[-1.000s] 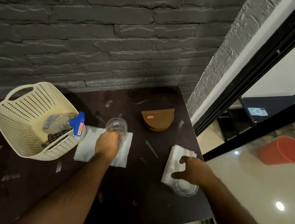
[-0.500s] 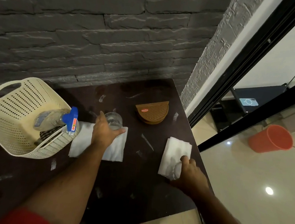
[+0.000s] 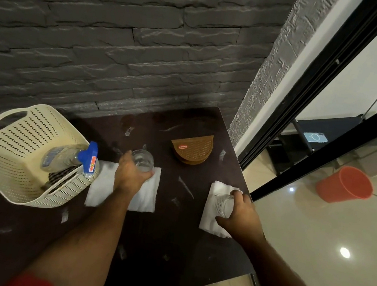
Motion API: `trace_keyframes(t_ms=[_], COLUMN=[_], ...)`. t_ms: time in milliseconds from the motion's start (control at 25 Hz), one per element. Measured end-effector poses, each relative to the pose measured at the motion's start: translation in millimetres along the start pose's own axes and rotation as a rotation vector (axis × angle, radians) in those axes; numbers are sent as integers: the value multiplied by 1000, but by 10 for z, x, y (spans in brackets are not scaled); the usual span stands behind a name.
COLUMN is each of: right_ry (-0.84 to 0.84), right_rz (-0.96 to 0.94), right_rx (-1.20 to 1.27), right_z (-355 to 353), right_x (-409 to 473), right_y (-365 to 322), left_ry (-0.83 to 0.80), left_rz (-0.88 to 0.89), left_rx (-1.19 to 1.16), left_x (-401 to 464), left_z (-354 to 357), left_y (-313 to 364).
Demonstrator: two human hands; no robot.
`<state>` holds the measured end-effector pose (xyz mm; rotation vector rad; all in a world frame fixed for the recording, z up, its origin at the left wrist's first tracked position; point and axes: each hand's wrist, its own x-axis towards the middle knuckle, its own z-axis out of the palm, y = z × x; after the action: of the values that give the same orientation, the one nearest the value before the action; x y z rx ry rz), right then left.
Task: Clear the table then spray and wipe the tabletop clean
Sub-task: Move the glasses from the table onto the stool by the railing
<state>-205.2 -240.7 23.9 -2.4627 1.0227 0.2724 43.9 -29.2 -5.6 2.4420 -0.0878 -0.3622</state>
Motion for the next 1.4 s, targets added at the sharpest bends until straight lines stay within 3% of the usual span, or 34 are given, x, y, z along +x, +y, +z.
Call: trace_keyframes(t_ms=[120,160,240,320,440,600,920,1200,1400], right_ry=[47,81,95,-27,-285,-459,-109,-86,-158], right_rz=[38,100,264,296,168,7,-171,-320,-518], right_rx=[159,396,1108,1495,1692,1632,1022,727,485], right_z=[43,29,-82,-242,-402,-388,-285,-3,503], right_x=[-46,-50,-32,26,78,96,77,-196,-826], right_y=[71,72,-19,-130,-282,-441,-873,-1485,-1967], left_ry=[13,22,42,53,48,79,97,187,282], left_rz=[7,10,5,2,-2,16,36,25,-139], left_rx=[-7,-10,-18,-27,-29,-31,-52,-111,-184], left_x=[-20,-28,-56,-86,-137,-221,-595,-1164,-1875], left_z=[9,11,16,22,6,-103,-390,-814,-1301], left_y=[-6,-5,1,1,8,67,136,-214,-982])
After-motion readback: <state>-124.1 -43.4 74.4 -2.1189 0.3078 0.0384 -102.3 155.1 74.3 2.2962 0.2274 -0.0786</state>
